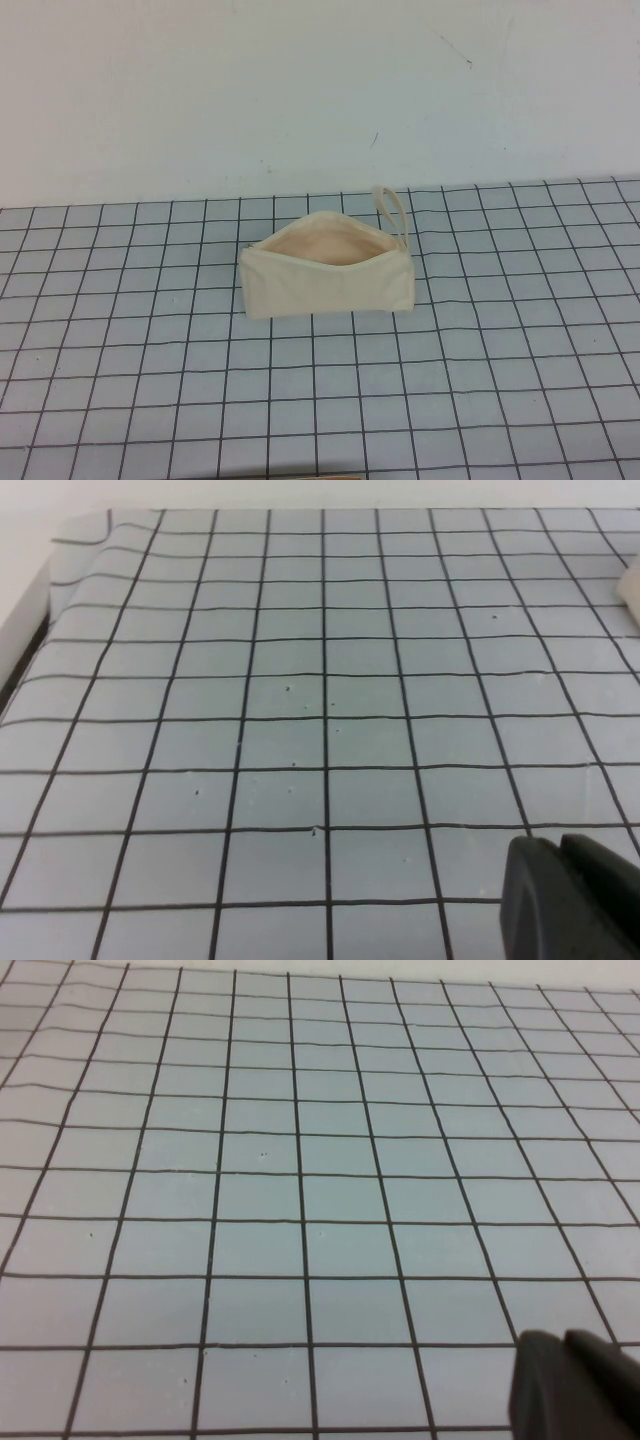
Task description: Put eraser into pencil case
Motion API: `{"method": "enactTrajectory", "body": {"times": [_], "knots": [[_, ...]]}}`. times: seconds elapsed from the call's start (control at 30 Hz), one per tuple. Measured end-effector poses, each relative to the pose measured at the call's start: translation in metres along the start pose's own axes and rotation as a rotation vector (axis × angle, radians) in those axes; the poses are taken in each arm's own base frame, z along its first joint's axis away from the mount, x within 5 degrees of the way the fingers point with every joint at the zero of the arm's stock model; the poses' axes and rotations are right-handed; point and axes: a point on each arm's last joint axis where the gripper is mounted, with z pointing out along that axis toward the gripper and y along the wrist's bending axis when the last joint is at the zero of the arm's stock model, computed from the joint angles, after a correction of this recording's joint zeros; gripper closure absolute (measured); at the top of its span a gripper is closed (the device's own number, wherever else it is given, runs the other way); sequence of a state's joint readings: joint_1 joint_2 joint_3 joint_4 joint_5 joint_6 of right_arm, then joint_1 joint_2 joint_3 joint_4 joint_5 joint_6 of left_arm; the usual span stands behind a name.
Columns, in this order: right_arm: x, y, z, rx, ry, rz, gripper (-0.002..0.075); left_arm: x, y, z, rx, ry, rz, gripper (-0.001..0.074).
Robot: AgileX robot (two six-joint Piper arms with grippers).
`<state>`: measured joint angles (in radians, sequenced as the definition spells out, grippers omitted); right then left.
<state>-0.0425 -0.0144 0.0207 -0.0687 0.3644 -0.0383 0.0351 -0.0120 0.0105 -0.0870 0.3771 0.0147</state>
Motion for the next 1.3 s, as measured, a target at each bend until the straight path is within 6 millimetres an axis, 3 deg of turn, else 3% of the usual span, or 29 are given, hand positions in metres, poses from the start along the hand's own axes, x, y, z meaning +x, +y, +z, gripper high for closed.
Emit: {"method": "enactTrajectory", "body": {"times": [0.67, 1.3], "knots": [[0.0, 0.0, 0.0, 0.0, 0.0, 0.002, 0.0727, 0.0, -0.0011, 0.0002, 0.02, -0.005, 0.096, 0.0736], [0.0, 0.0, 0.0, 0.0, 0.0, 0.002, 0.0727, -0.0001, -0.0012, 0.0004, 0.02, -0.011, 0.046, 0.0736]]}}
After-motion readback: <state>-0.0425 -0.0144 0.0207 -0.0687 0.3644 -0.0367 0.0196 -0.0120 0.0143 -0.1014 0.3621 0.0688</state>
